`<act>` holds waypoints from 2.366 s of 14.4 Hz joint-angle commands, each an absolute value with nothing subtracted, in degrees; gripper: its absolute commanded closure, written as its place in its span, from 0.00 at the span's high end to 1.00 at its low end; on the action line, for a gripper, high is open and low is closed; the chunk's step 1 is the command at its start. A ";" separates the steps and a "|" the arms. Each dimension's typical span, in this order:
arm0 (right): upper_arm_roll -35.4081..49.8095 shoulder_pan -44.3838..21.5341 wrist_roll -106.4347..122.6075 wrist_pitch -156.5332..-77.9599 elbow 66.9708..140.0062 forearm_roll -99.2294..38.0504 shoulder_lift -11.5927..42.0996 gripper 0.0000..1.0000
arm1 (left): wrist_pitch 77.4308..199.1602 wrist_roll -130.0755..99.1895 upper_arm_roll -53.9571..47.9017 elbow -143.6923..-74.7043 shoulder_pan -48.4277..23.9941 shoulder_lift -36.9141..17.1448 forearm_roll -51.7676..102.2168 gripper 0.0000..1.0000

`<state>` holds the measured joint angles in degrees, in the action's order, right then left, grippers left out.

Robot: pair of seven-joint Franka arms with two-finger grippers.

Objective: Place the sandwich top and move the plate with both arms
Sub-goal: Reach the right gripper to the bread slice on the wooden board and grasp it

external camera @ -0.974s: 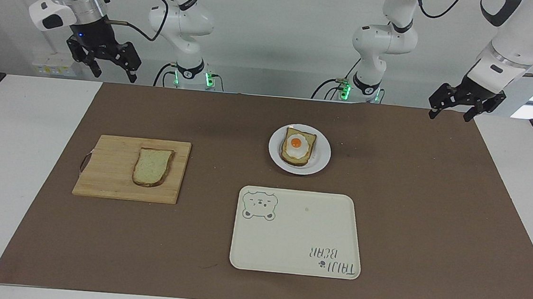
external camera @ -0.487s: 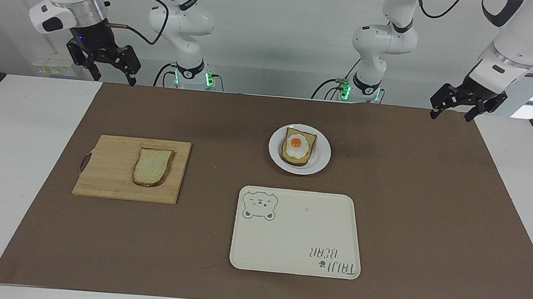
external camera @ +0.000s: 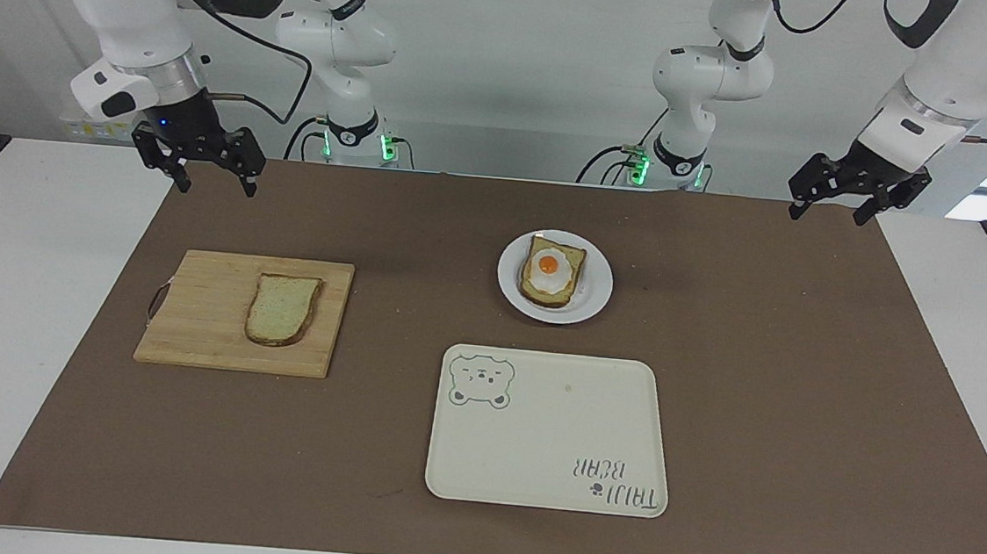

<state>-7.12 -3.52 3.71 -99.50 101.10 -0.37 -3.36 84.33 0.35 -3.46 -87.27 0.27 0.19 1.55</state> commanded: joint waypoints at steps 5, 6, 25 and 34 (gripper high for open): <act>-6.86 -0.88 11.32 -108.97 105.29 -4.65 3.24 1.00 | 84.55 -0.09 -2.90 -88.86 -0.53 1.49 4.04 1.00; -6.86 -0.53 12.56 -110.64 105.82 -5.88 4.56 1.00 | 84.64 -0.09 -2.90 -89.29 -0.53 1.58 4.04 1.00; -6.86 2.46 24.61 -128.23 118.83 -15.82 13.71 0.84 | 85.08 0.00 -2.99 -89.47 -0.44 1.67 4.92 1.00; -6.94 1.93 21.45 -128.06 118.92 -15.73 13.71 0.00 | 85.17 0.44 -2.99 -89.56 -0.44 1.67 5.01 1.00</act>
<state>-7.54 1.90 22.15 -126.95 117.78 -14.38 13.89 84.32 0.33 -3.57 -87.57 0.26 0.19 4.36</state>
